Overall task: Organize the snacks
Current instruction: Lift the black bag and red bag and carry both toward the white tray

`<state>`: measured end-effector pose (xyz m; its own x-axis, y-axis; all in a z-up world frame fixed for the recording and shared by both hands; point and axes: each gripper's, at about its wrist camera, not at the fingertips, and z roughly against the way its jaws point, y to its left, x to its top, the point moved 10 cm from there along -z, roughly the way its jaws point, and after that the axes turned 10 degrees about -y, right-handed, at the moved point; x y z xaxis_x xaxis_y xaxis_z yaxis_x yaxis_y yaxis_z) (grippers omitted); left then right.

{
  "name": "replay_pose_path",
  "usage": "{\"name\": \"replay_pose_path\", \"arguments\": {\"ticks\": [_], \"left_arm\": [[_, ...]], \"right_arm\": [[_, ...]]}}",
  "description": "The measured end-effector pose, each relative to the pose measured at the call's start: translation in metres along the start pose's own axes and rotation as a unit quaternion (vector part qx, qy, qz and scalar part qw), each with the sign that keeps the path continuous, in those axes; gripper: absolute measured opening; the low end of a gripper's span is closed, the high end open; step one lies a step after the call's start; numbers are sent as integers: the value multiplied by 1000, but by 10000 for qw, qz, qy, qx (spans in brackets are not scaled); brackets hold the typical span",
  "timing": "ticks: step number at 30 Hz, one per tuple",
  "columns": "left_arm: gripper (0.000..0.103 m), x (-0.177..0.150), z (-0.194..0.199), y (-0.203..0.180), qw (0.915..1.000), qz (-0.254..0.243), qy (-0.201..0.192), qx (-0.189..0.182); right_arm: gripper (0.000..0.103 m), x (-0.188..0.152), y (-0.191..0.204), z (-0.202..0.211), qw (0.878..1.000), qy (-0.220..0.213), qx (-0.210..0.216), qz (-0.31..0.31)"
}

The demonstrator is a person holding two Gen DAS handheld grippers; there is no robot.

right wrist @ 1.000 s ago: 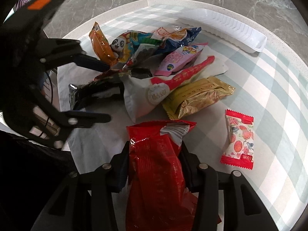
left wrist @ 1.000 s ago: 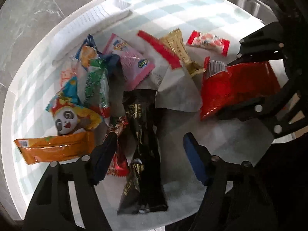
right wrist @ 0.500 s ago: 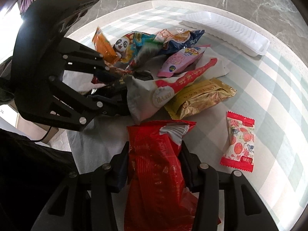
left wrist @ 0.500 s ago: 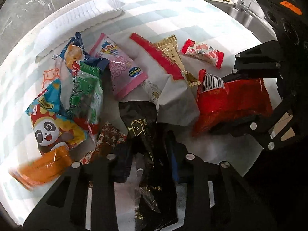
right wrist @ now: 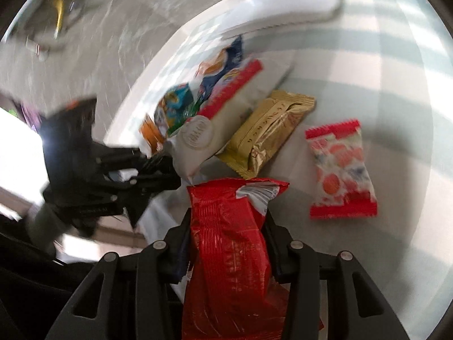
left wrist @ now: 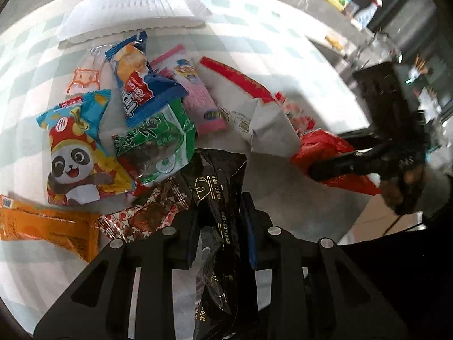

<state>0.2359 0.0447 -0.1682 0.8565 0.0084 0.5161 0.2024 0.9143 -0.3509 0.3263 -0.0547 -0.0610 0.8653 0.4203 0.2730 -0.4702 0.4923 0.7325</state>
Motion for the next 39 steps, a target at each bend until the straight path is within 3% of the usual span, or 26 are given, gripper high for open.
{"name": "replay_pose_path", "arguments": {"ticks": [11, 19, 30, 39], "left_arm": [[24, 23, 46, -16, 9950, 460, -286, -835], [24, 52, 73, -19, 9885, 665, -602, -1218], [24, 141, 92, 13, 9834, 704, -1214, -1147], [24, 229, 80, 76, 9840, 791, -1454, -655]], "right_arm": [[47, 9, 12, 33, 9810, -227, 1250, -1470], [47, 29, 23, 52, 9673, -472, 1592, -1916], [47, 110, 29, 43, 9670, -895, 1610, -1760], [47, 208, 12, 18, 9722, -1322, 1277, -1453]]}}
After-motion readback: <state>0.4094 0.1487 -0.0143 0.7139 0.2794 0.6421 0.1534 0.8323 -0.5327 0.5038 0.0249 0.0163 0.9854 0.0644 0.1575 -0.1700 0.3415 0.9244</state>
